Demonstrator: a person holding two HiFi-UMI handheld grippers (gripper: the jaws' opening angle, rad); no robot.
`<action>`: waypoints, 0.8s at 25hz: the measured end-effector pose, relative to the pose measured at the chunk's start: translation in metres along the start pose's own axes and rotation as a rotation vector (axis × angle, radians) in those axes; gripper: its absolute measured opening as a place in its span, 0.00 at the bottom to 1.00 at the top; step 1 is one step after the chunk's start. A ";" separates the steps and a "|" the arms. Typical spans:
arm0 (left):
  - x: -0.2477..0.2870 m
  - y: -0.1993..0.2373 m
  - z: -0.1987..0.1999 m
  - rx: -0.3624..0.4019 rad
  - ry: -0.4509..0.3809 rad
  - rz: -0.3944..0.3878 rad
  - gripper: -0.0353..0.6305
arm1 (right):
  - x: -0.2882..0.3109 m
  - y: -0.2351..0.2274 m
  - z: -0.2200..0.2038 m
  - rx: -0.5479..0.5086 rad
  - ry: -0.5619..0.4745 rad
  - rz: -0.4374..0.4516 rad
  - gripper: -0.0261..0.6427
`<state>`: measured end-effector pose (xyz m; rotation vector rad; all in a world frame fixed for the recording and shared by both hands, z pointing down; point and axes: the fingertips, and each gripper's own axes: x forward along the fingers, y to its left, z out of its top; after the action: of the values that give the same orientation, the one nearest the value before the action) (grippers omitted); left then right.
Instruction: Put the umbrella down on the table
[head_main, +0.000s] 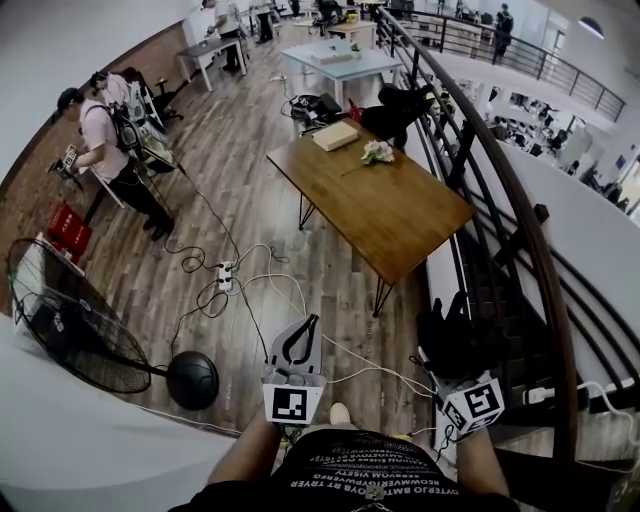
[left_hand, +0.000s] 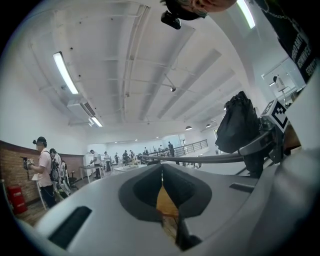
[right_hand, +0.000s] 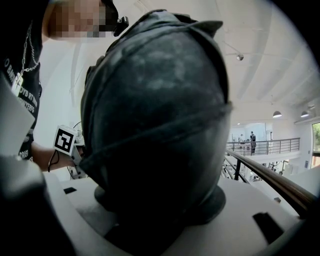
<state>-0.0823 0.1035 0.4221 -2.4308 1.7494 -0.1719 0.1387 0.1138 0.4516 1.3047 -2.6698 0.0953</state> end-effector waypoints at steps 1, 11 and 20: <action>0.002 0.004 -0.002 0.002 0.003 -0.004 0.10 | 0.004 0.001 0.001 0.000 -0.004 -0.003 0.45; 0.025 0.032 -0.009 -0.017 0.013 -0.049 0.10 | 0.032 0.008 0.013 -0.014 0.010 -0.037 0.45; 0.030 0.034 -0.015 -0.057 0.022 -0.062 0.10 | 0.026 0.006 0.010 -0.002 0.033 -0.064 0.45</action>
<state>-0.1071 0.0636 0.4306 -2.5346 1.7117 -0.1576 0.1165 0.0959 0.4470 1.3736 -2.5974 0.1049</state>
